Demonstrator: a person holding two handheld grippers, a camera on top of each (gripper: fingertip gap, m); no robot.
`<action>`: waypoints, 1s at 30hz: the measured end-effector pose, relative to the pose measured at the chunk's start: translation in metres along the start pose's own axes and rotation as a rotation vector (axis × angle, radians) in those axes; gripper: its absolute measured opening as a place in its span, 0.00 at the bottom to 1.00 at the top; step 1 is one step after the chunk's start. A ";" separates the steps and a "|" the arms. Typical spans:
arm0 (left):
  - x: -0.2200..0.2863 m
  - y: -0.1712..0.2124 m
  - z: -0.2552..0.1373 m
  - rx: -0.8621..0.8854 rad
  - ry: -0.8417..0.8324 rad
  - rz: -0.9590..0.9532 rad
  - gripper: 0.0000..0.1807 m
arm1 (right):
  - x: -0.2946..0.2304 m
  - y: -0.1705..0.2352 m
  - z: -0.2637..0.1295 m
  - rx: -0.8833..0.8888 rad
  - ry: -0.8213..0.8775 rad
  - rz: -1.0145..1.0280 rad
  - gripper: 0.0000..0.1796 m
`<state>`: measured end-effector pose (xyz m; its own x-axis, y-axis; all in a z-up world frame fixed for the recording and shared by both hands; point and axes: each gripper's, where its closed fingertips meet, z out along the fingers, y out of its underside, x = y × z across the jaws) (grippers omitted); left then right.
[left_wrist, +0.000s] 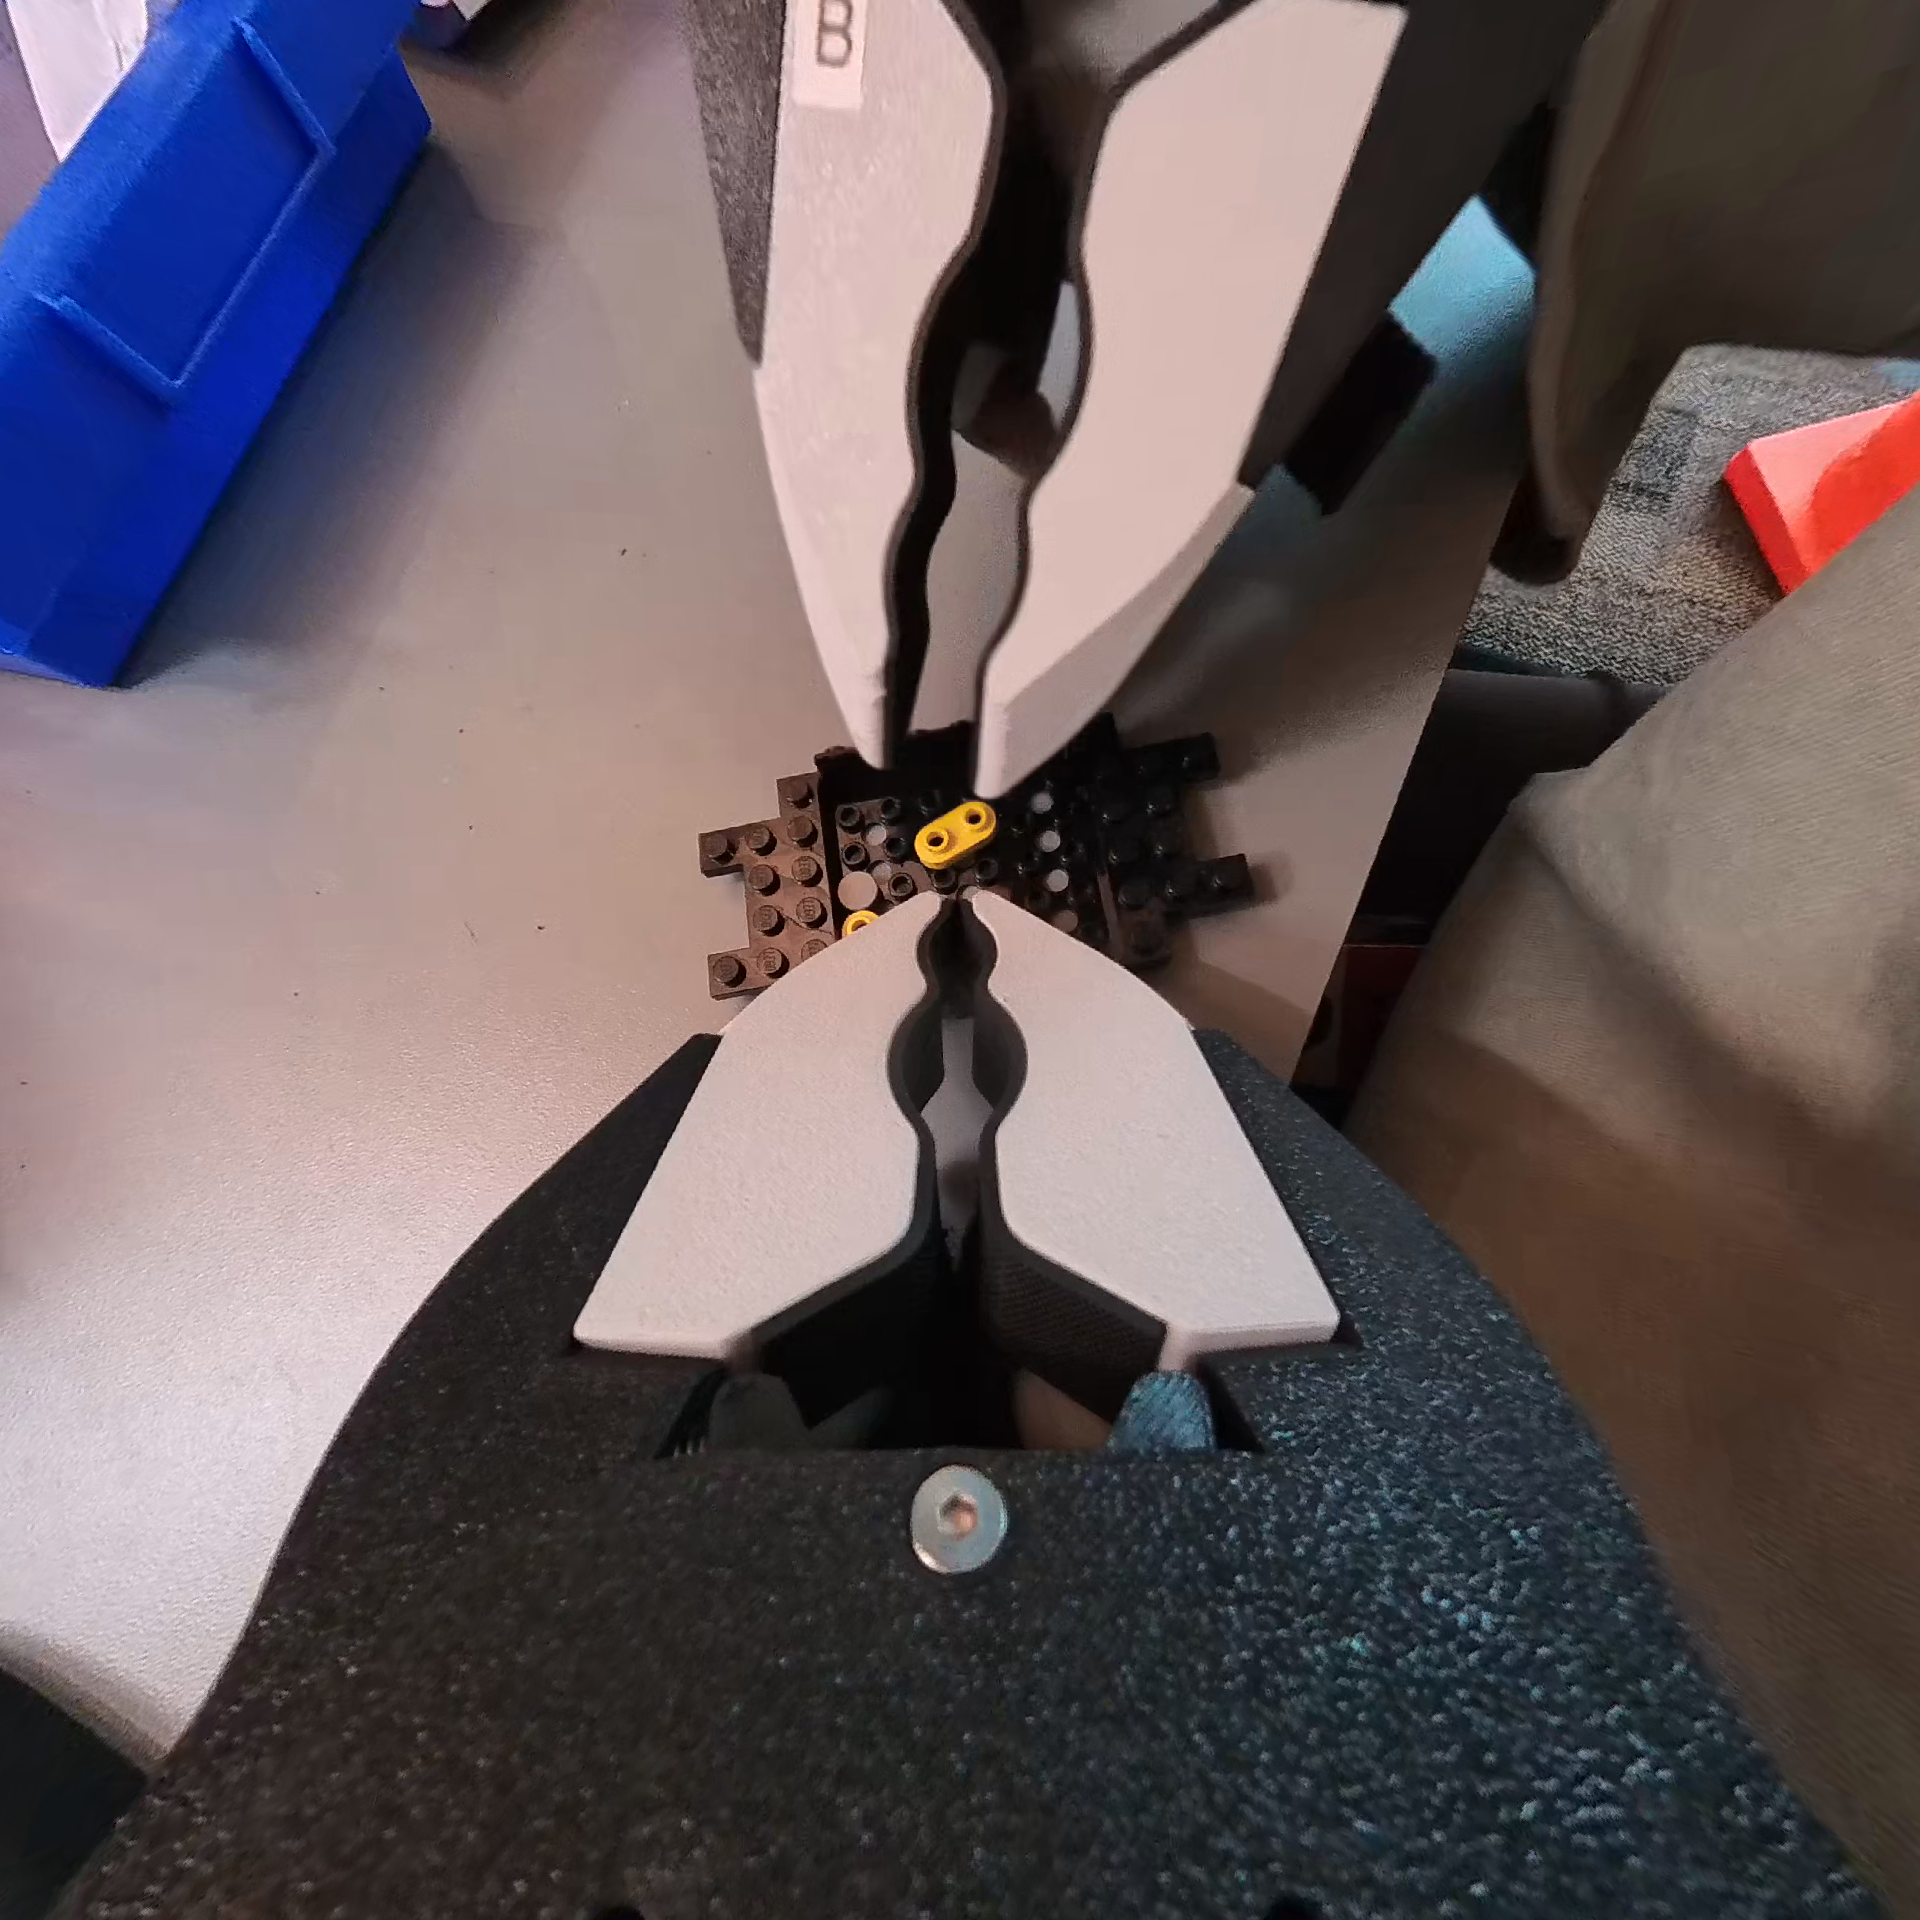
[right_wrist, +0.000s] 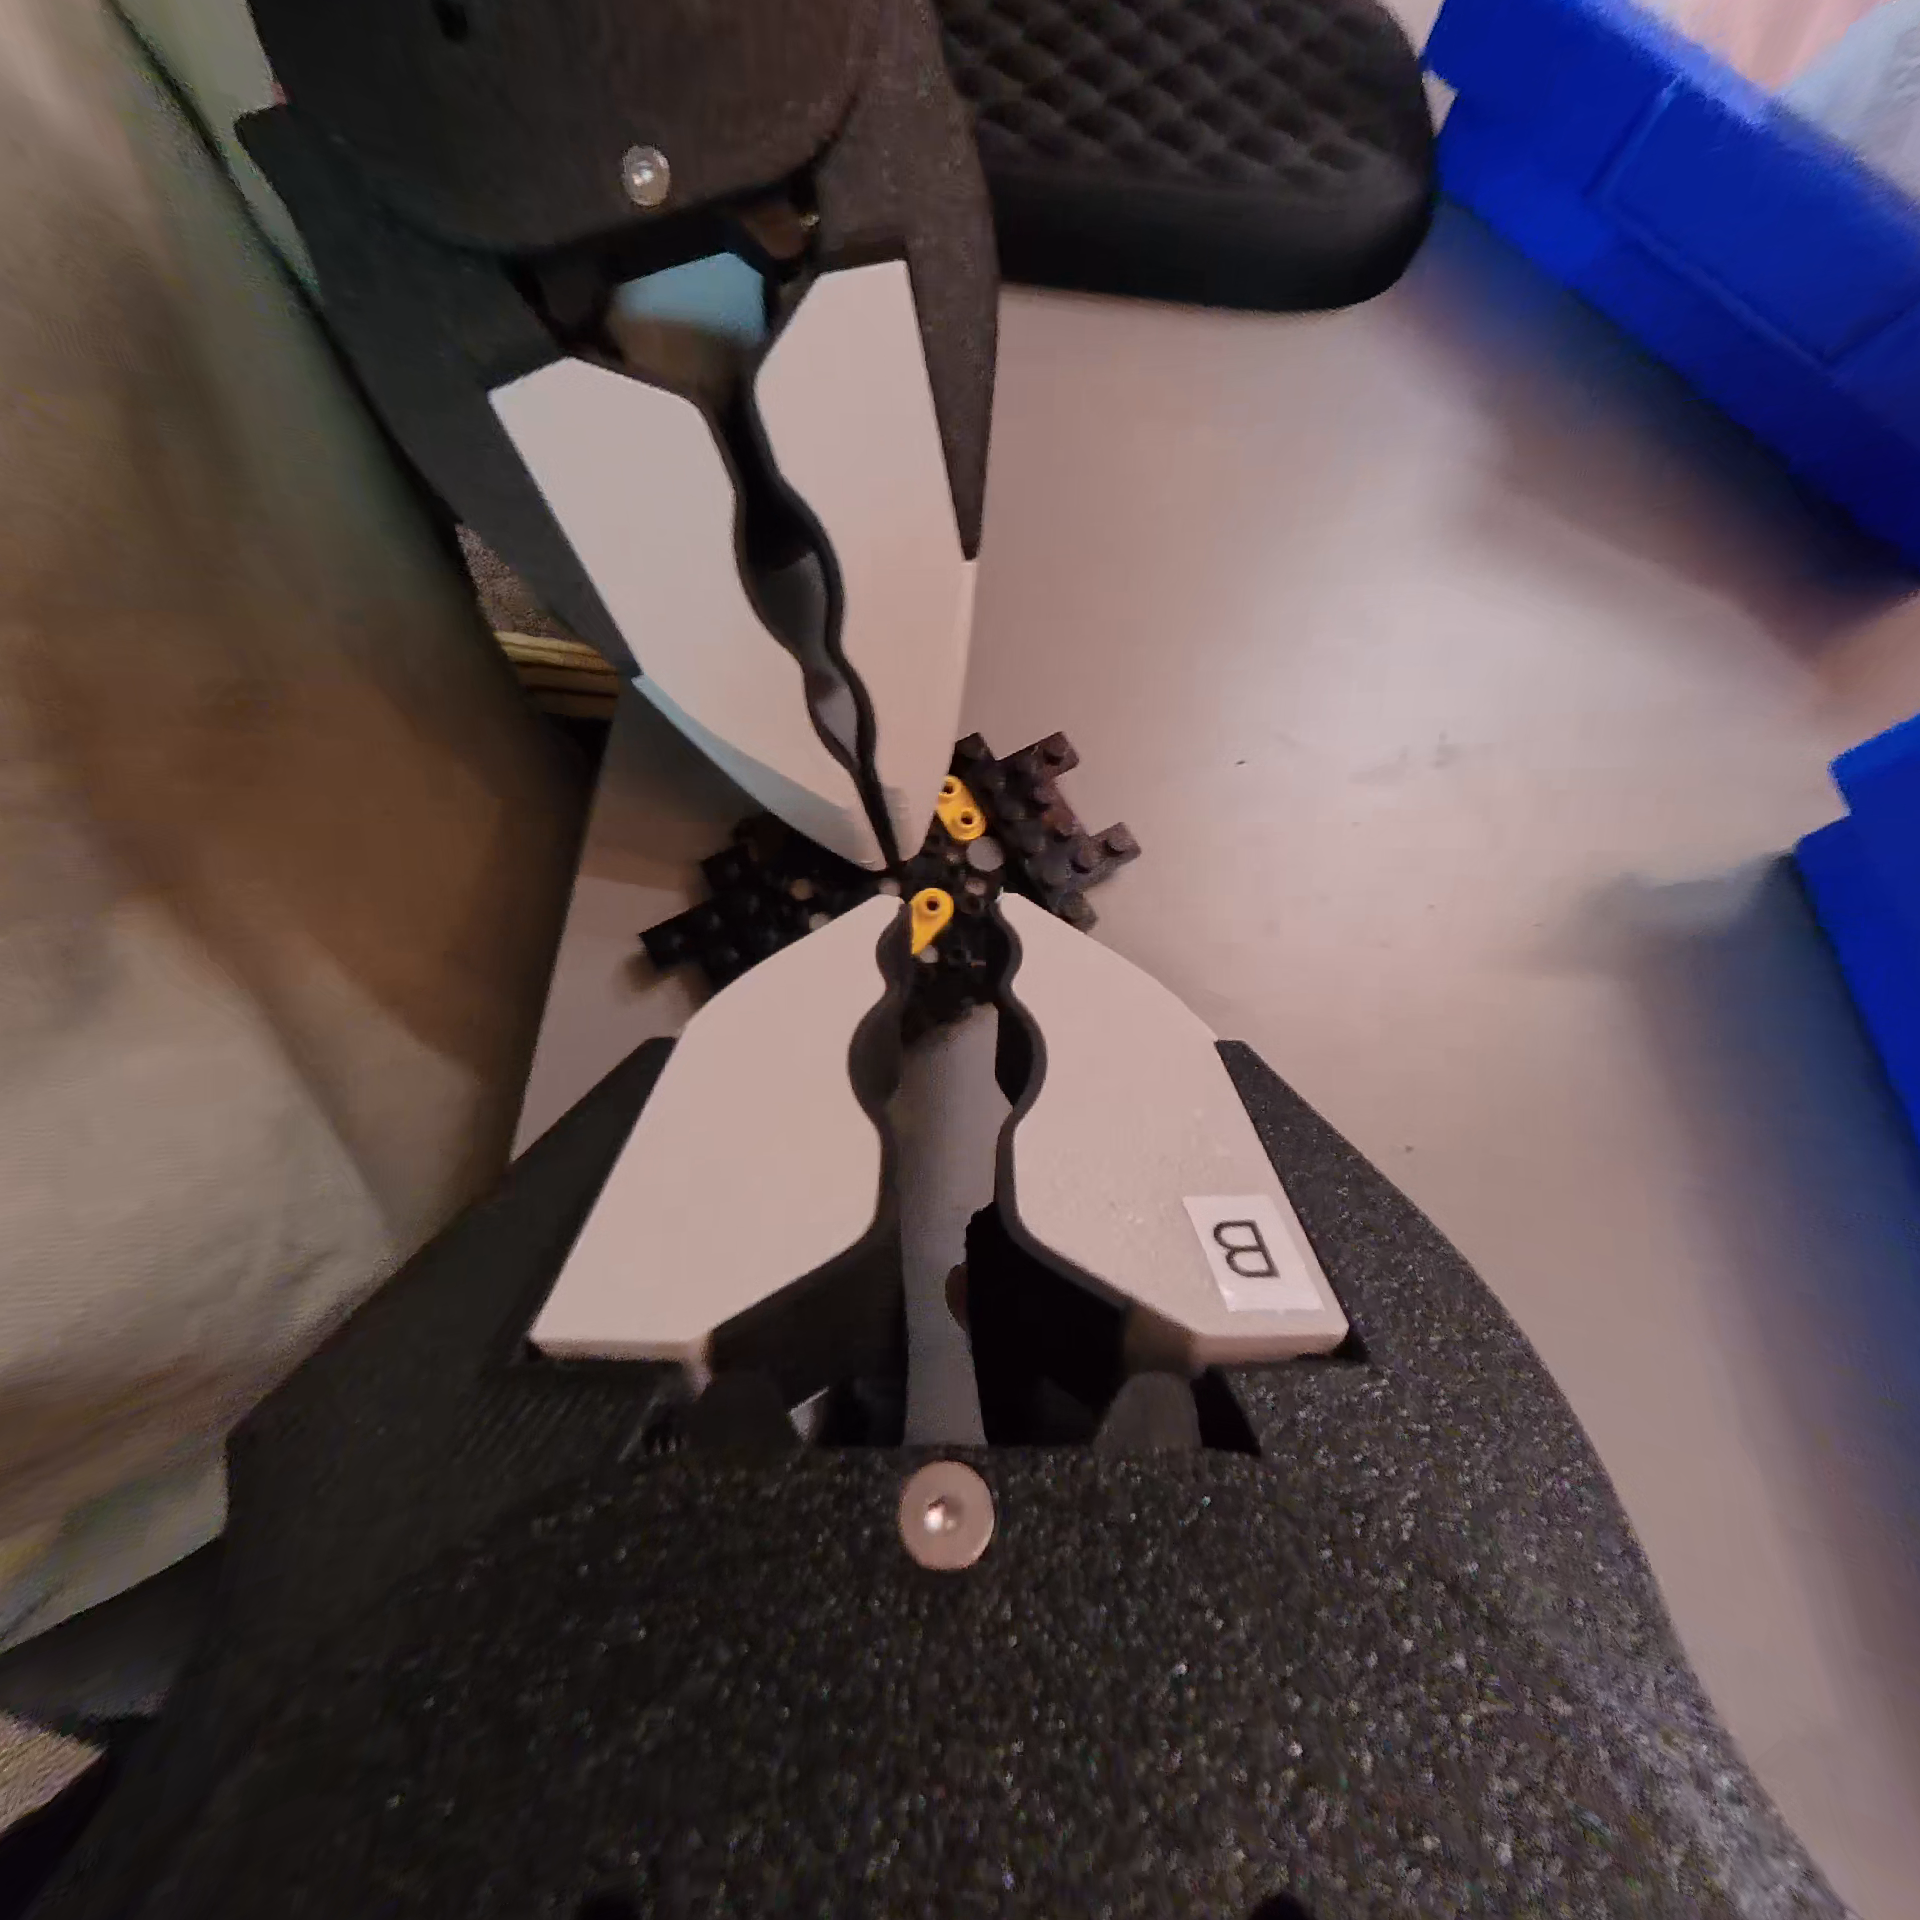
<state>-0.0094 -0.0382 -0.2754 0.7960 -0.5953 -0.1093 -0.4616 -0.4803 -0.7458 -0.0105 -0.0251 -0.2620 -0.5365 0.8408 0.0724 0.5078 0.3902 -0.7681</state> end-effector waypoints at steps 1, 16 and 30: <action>0.000 0.000 0.000 0.000 0.000 -0.001 0.00 | -0.003 0.000 0.001 -0.015 -0.008 0.001 0.07; -0.001 0.000 0.000 0.000 -0.002 -0.005 0.00 | -0.003 0.010 0.013 -0.134 0.108 0.045 0.04; -0.001 0.000 0.000 0.000 -0.006 -0.001 0.00 | 0.176 -0.060 -0.112 0.164 0.361 0.234 0.04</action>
<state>-0.0100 -0.0376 -0.2753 0.7991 -0.5906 -0.1126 -0.4606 -0.4809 -0.7461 -0.0598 0.1410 -0.1317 -0.1367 0.9874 0.0799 0.4586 0.1346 -0.8784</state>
